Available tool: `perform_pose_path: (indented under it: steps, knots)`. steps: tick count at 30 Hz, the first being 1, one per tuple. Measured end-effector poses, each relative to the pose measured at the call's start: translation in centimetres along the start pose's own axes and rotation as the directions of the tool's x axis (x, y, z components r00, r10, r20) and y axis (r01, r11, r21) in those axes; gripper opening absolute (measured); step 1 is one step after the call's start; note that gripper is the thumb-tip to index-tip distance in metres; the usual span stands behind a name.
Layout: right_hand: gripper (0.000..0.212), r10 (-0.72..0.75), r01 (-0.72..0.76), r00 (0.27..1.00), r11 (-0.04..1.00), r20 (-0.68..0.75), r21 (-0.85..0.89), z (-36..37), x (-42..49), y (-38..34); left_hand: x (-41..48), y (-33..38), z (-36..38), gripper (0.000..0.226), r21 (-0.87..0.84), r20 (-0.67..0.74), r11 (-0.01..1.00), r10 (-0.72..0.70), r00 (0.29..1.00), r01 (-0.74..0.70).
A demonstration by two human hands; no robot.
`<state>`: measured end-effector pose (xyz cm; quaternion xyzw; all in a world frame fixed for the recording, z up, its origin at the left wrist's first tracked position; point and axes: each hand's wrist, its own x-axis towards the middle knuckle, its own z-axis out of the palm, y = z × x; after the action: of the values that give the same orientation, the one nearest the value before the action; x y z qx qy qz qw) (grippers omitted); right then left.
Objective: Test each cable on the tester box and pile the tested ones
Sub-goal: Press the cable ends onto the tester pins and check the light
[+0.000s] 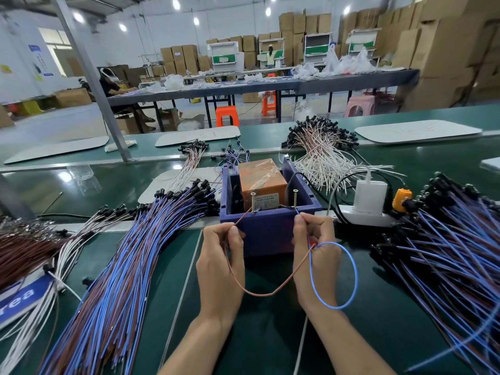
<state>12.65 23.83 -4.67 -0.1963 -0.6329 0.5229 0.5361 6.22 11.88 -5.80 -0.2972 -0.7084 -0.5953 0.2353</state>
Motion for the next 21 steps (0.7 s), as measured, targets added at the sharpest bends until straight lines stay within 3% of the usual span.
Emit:
perform_pose_path:
  steps: [4,21]
  knots:
    - [0.002,-0.004,0.003,1.0,1.0,0.015,0.01,-0.1,0.1,0.0,0.0,0.1,0.0,0.005,0.005,0.005,1.0,0.013,1.0,-0.013]
    - [0.005,0.007,-0.007,1.0,1.0,-0.008,-0.013,0.2,0.3,-1.5,0.0,0.1,0.1,0.006,0.024,0.005,1.0,0.007,1.0,-0.007]
